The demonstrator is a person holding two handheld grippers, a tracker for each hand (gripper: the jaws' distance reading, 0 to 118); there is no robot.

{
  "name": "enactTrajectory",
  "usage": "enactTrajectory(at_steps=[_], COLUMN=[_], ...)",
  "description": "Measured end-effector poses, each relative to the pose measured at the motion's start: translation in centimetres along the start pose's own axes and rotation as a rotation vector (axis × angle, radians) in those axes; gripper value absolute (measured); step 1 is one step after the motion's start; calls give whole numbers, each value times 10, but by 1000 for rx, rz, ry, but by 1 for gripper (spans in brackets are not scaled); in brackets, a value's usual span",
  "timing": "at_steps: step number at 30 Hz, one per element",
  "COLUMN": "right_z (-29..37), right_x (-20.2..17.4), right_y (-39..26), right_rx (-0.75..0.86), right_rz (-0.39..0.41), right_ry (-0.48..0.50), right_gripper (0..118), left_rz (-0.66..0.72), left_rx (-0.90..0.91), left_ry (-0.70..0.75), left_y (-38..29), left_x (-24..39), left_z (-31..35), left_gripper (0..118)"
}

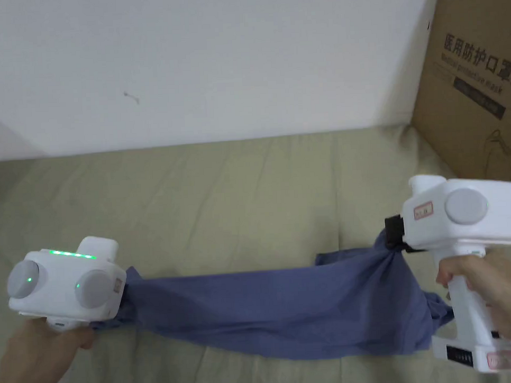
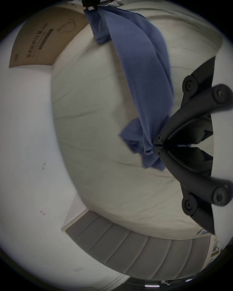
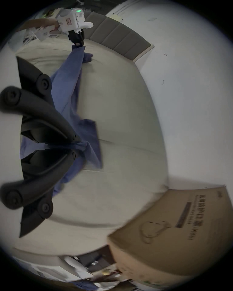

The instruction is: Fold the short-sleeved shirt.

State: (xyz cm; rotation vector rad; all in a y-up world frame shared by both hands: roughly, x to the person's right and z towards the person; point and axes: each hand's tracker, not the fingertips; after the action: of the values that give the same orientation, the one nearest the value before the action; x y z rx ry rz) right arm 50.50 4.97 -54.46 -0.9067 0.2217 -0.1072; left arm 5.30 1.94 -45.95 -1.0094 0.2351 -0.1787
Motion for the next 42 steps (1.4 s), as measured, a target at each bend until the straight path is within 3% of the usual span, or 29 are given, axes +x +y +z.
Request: enactTrajectory(at_steps=[2, 6, 10, 14, 16, 19, 21, 28, 38, 39, 40, 41, 42], right_z=[4, 52, 109, 169, 194, 216, 230, 266, 274, 273, 272, 271, 271], right_x=[7, 17, 25, 17, 11, 8, 5, 12, 13, 11, 10, 8, 6], right_y=[-22, -58, -94, -160, -200, -255, -289, -372, -420, -421, -421, -420, -420], right_rx=[-26, 4, 37, 81, 113, 81, 54, 38, 6, 9, 13, 6, -5], right_rz=[-28, 32, -51, -4, -82, -106, -174, -163, -121, -115, -104, -91, -66], right_ry=[32, 32, 94, 56, 30, 76, 60, 42, 15, 13, 7, -3, -43], right_gripper=[5, 5, 5, 5, 5, 5, 5, 5, 5, 12, 25, 45, 77], left_rz=[-8, 105, 81, 77, 110, 104, 174, 141, 153, 161, 173, 196, 213], left_rx=[5, 64, 103, 112, 118, 33, 45, 31, 33, 37, 38, 39, 40], left_ry=[15, -15, -9, 11, 5, 50, 15, 28, 23, 13, 2, -23, -45], left_y=[-13, -44, -92, -168, -209, -264, -299, -385, -429, -429, -431, -431, -433], left_x=[2, -12, -14, -10, -9, -8, -9, -2, 3, 4, 1, 0, -4], left_z=[1, 42, 99, 156, 175, 193, 208, 242, 246, 244, 244, 243, 243], left_gripper=[0, 0, 0, 0, 0, 0, 0, 0, 1, 9, 28, 58, 97])
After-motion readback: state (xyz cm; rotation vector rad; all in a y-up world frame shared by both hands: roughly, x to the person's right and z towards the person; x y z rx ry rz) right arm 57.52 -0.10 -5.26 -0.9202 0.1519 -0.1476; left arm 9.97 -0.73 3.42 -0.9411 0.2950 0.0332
